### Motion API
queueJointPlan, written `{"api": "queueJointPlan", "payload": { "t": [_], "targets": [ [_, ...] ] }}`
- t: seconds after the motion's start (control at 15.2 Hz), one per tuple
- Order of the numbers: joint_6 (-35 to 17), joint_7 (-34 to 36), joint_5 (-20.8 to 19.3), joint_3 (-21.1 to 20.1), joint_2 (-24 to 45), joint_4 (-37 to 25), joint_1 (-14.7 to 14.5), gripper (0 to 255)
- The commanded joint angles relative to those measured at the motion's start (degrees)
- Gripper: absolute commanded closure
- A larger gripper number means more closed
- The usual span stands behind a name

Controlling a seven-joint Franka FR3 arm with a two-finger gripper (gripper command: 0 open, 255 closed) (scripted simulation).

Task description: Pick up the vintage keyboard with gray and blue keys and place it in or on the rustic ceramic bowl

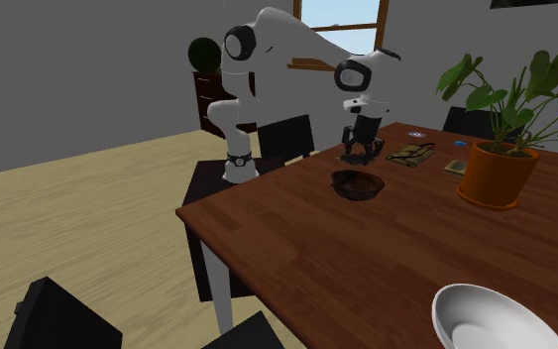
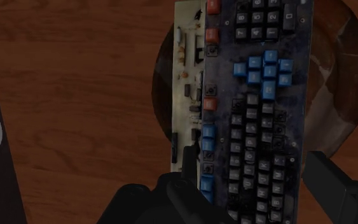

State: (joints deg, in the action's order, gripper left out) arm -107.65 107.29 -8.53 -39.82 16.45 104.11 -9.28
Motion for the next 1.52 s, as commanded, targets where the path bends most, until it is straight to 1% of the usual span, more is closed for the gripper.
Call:
{"api": "queueJointPlan", "payload": {
  "t": [0.0, 0.53, 0.99, 1.06, 1.39, 1.45],
  "targets": [
    [-1.53, 0.31, -0.37, 0.12, 0.47, 1.13, -0.12, 255],
    [-6.42, 1.49, -2.38, 0.98, 3.22, 3.88, -0.78, 255],
    [-6.42, 1.49, -2.38, 0.98, 3.22, 3.88, -0.79, 255],
    [-6.42, 1.49, -2.38, 0.98, 3.22, 3.89, -0.79, 0],
    [-6.42, 1.49, -2.38, 0.98, 3.21, 3.89, -0.78, 0],
    [-4.66, 1.16, -1.89, 0.76, 2.65, 2.56, -0.69, 0]
  ]
}}
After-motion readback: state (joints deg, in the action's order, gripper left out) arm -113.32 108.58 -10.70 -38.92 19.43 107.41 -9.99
